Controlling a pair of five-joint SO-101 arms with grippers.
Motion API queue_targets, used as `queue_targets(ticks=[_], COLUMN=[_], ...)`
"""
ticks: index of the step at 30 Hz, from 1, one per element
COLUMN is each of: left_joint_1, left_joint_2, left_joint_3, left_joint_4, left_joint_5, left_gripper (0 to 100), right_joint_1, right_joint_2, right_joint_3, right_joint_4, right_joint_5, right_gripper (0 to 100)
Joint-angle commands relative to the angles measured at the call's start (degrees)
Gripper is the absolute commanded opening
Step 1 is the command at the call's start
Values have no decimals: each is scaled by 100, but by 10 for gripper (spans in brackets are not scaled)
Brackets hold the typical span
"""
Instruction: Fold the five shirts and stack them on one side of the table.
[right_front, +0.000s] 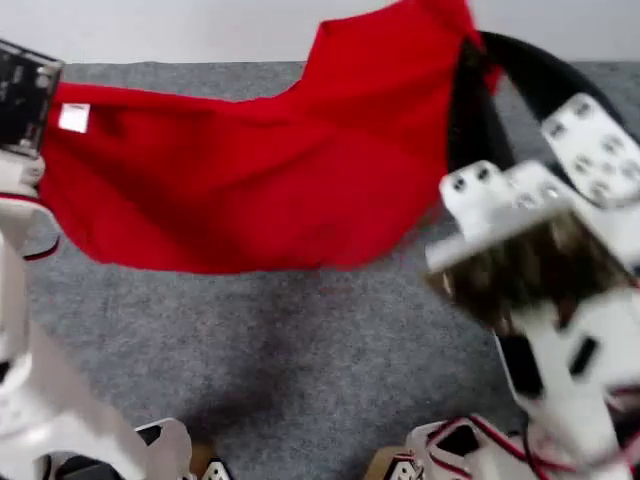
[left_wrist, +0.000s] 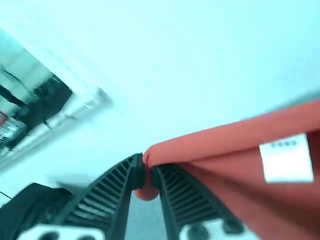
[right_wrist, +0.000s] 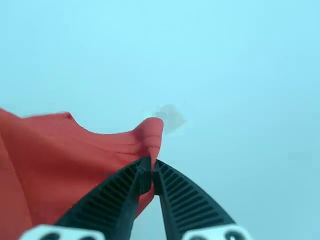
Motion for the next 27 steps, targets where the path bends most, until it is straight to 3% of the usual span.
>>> queue_targets(ticks=[1, 10, 18, 23, 27], left_joint_1=[44, 35, 0, 9, 26], left_joint_2=[-105, -114, -114, -79, -53], left_joint_3=[-541, -1684, -2158, -1578, -365], left_joint_4=[-185, 642, 1222, 1222, 1204], left_joint_5=[176, 35, -413, -589, -949], left_gripper=[5, 5, 5, 5, 5], right_joint_1=[418, 1033, 1253, 1244, 1235], right_joint_2=[-303, -1121, -1323, -1297, -1288], right_joint_3=[-18, 9, 26, 738, 1776], right_joint_4=[-136, 75, 901, 1147, 866], right_joint_5=[290, 993, 1125, 1108, 1108], right_gripper=[9, 10, 10, 10, 10])
